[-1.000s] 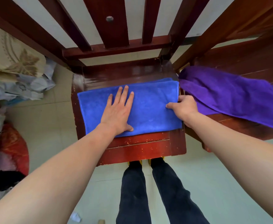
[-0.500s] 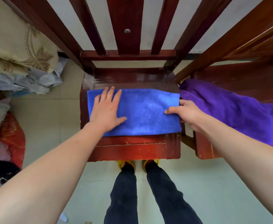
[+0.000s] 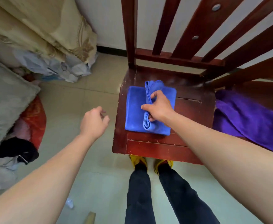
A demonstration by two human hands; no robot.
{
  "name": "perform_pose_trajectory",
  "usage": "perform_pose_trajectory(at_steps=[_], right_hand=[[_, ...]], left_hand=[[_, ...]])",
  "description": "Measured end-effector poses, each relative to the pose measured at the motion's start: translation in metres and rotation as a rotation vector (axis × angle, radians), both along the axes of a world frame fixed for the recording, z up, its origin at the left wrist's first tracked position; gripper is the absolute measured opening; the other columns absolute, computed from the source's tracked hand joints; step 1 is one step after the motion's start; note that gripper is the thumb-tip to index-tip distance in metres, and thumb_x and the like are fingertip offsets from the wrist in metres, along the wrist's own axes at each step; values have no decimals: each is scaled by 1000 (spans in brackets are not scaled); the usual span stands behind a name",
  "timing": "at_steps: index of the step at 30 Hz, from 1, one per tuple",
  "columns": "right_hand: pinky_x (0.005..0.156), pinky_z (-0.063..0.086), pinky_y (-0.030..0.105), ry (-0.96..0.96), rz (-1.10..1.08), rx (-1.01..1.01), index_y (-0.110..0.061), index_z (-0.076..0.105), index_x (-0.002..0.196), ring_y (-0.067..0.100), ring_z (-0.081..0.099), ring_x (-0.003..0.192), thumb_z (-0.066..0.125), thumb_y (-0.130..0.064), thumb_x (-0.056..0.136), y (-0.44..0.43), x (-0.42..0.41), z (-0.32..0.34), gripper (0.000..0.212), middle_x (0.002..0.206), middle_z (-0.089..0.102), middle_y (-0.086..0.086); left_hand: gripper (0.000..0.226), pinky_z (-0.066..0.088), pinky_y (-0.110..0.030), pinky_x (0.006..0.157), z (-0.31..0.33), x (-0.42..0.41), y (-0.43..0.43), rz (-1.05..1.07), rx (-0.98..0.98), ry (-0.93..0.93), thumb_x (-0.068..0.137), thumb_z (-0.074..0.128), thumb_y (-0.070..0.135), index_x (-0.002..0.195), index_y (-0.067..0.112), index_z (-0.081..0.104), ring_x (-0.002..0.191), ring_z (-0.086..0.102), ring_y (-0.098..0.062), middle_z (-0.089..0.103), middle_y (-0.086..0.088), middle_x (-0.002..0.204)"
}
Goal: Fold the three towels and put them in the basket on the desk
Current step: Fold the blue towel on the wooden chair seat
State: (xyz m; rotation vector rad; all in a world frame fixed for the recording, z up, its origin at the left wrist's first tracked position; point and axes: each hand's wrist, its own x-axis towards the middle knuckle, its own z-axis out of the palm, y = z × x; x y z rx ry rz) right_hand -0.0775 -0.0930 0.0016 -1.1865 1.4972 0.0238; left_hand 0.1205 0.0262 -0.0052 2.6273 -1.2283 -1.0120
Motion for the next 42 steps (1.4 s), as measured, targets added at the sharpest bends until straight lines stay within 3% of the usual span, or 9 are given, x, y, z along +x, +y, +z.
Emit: perform_pose_trajectory(at_steps=[4, 8, 12, 16, 21, 25, 31, 37, 42], right_hand=[[59, 59, 49, 99, 87, 16, -19, 39, 99, 38, 69, 61, 71, -16, 81, 5, 28, -22, 37, 78, 63, 13], [52, 56, 33, 26, 125, 185, -19, 47, 111, 23, 64, 59, 75, -18, 81, 4, 31, -29, 41, 82, 62, 9], [43, 46, 22, 13, -214, -54, -19, 60, 86, 10, 59, 47, 65, -13, 86, -24, 9, -23, 8, 78, 65, 9], [47, 46, 21, -16, -412, -10, -17, 63, 90, 9, 62, 60, 56, -10, 90, -55, -12, -22, 9, 76, 62, 2], [78, 46, 30, -154, -525, 202, -24, 62, 96, 12, 60, 102, 55, -18, 94, -82, -25, -21, 10, 109, 63, -4], [54, 44, 20, -74, -519, -83, -18, 66, 80, 10, 58, 67, 62, -7, 85, -55, -31, -11, 12, 76, 64, 1], [56, 44, 19, 33, -291, 199, -19, 68, 71, 16, 66, 69, 67, -4, 81, 51, -64, -33, 18, 73, 70, 4], [73, 55, 32, 237, -210, -20, -24, 67, 75, 15, 67, 76, 69, -20, 79, 50, -78, -34, 6, 73, 68, -10], [79, 49, 33, 359, -196, -74, -24, 56, 119, 18, 64, 96, 75, -51, 72, 33, -82, -28, 58, 105, 64, -7]], left_hand=[[25, 51, -39, 82, -13, 16, 11, 26, 10, 22, 83, 63, 19, 105, 8, 66, 94, 63, -34, 70, -13, 96], [28, 50, -40, 82, -15, 15, 7, -41, 21, 20, 85, 61, 21, 111, 9, 64, 98, 61, -34, 67, -13, 103], [32, 47, -41, 78, -1, -15, -15, -400, -113, -54, 87, 58, 22, 117, 10, 58, 109, 51, -31, 54, -11, 118], [75, 34, -44, 105, -7, -61, -55, -799, -132, -89, 80, 70, 32, 144, 14, 36, 143, 22, -34, 19, -18, 157], [121, 24, -46, 114, -27, -69, -74, -883, 197, -210, 69, 79, 44, 153, 15, -4, 148, -3, -33, -14, -16, 159], [126, 26, -46, 113, -30, -70, -69, -894, 218, -218, 69, 79, 44, 151, 15, -11, 147, -8, -33, -20, -15, 158], [127, 29, -45, 111, -30, -72, -67, -892, 223, -234, 70, 77, 50, 150, 14, -15, 147, -12, -34, -24, -16, 157], [120, 21, -44, 115, -18, -71, -74, -866, 245, -158, 69, 76, 53, 153, 17, -2, 148, -6, -32, -14, -14, 159], [41, 38, -40, 93, -3, -88, -89, -657, -176, 6, 86, 57, 17, 127, 13, 58, 120, 46, -31, 53, -9, 128]])
